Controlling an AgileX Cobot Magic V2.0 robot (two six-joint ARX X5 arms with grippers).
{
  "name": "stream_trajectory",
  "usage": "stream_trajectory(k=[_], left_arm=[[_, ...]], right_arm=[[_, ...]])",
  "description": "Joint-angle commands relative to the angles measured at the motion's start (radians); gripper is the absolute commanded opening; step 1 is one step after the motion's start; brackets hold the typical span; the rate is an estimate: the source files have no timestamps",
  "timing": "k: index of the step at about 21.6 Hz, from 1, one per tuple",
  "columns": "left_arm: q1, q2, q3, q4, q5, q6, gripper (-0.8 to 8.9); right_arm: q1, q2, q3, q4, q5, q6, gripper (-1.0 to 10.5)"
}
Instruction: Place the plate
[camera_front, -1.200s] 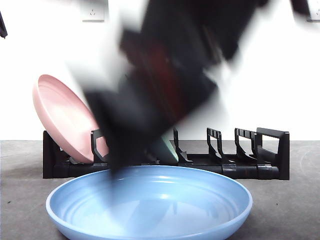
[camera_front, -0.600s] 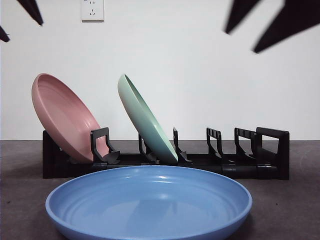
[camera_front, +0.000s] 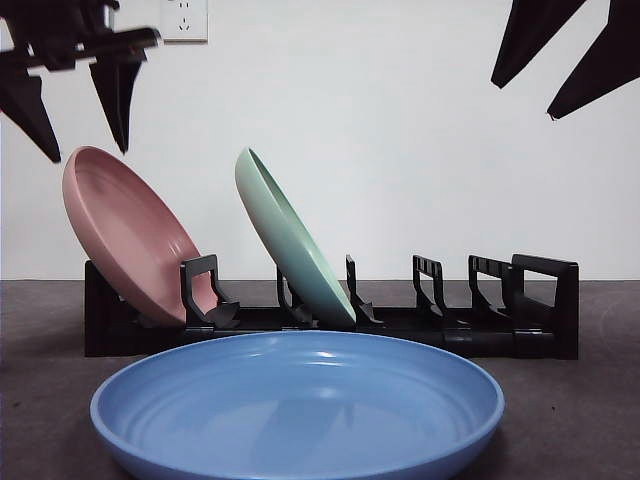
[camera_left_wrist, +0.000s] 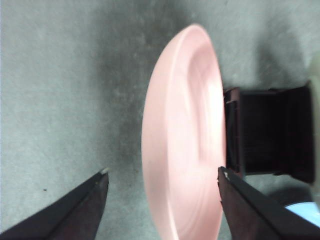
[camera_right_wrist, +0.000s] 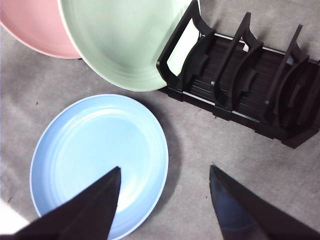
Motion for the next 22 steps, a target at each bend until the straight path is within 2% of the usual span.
stream_trajectory(k=[1,2,9,16,22], left_arm=[[-0.003,0.031,0.028,-0.002,-0.005,0.021,2.87],[-0.003,0.034,0.028,-0.003,-0.005,0.021,2.33],[-0.003,0.034,0.041,-0.015,-0.006,0.035,0.17],[-0.002,0.033,0.2,-0.123,-0.151,0.078,0.16],[0.006,-0.035,0.255,-0.187,-0.159,0.119,0.16]], right_arm=[[0.006,0.005,0.005,0.003,0.0,-0.013,2.8],[0.006,0.005,0.005,0.003,-0.001,-0.013,2.8],[0.006,0.005,0.005,0.0,0.0,-0.013,2.8],[0.006,0.005,0.005,-0.013,0.0,-0.032,2.8],[0.006,0.005,0.005,-0.013,0.004,-0.058,2.8]])
